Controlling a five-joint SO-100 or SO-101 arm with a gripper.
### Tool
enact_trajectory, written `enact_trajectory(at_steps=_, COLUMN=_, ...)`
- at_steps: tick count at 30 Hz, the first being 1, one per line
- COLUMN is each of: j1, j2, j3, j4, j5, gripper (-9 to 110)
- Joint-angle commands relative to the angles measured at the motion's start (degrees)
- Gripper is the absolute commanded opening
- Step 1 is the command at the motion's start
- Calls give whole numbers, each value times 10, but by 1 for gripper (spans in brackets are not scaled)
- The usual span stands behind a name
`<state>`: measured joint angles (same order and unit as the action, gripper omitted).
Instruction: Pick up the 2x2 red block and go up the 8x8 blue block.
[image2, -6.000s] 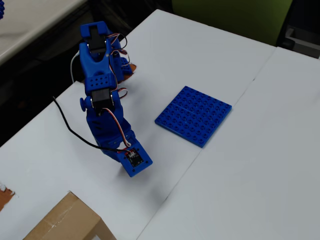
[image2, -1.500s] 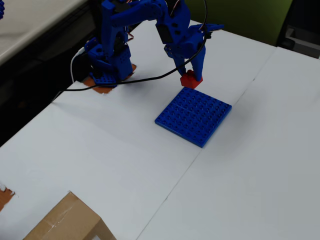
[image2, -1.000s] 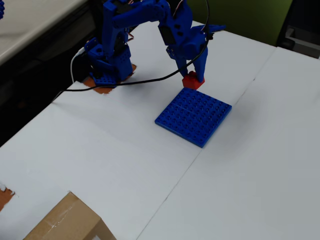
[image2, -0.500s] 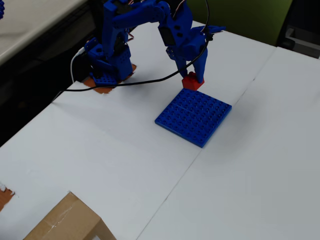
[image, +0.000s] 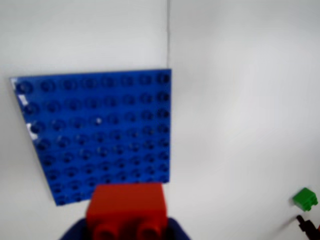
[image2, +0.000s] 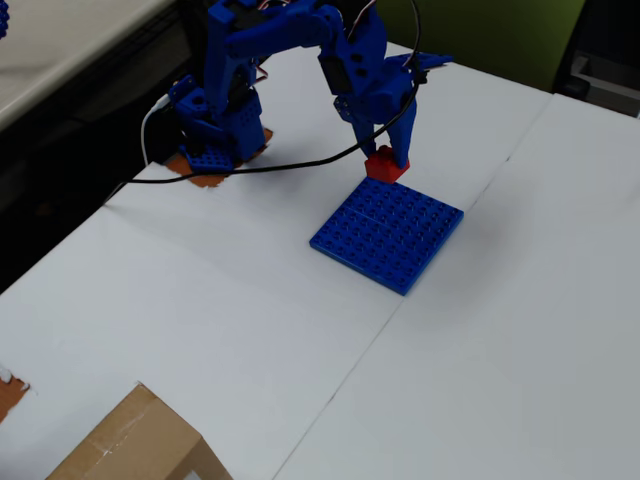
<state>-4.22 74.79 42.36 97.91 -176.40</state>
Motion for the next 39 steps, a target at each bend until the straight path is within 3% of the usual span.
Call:
enact_trajectory(at_steps=1, j1=4, j2=5, j3=-25, j4=-4, j5=-111, gripper=2)
enact_trajectory(at_steps=39, j1=4, j2=6, j3=-25, j4=4, j5=-94, gripper=3)
